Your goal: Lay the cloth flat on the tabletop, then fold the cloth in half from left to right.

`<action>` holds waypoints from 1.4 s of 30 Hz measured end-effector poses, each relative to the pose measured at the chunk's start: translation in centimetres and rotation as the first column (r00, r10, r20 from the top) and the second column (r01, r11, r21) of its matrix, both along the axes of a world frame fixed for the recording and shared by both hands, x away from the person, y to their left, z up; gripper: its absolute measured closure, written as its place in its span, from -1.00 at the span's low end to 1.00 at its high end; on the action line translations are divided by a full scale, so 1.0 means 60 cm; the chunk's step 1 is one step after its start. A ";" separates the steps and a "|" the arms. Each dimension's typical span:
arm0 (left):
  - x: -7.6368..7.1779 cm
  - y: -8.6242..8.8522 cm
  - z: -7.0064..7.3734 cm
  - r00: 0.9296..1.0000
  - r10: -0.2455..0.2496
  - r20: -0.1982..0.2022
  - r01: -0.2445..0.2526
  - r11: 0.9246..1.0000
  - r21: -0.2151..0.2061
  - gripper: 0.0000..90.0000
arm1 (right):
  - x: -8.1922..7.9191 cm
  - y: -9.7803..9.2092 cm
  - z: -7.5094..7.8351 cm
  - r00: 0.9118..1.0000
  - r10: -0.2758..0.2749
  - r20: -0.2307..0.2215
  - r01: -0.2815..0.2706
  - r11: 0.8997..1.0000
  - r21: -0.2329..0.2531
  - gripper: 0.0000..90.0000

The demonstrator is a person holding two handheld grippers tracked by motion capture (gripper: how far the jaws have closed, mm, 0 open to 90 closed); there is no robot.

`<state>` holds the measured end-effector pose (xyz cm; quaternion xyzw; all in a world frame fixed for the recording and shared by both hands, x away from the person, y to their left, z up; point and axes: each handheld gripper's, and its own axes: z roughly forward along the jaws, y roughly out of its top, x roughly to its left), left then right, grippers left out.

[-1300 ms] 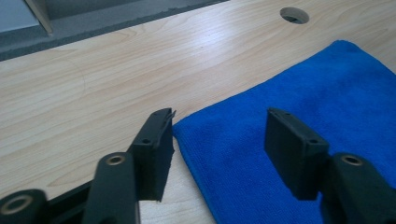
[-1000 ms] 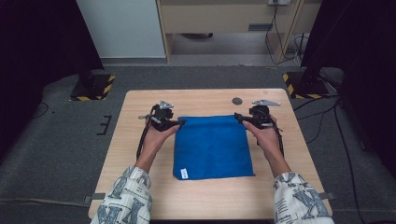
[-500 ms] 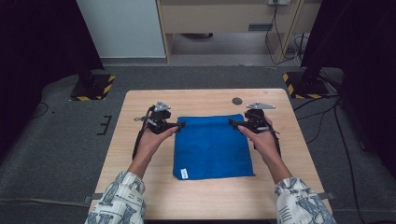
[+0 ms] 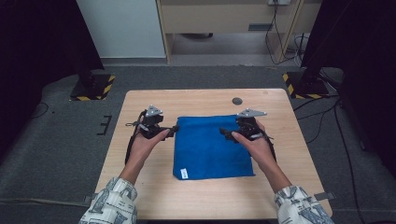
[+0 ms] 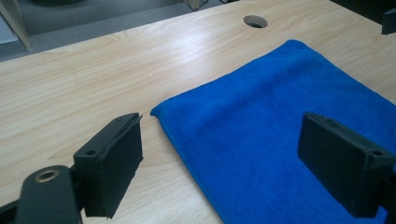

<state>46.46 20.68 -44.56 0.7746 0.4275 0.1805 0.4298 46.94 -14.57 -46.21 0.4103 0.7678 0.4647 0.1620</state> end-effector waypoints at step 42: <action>-0.036 0.081 -0.042 0.998 0.045 -0.034 -0.046 0.999 -0.018 -0.80 | -0.086 0.164 -0.033 0.957 0.287 -0.040 -0.289 0.955 -0.061 -0.39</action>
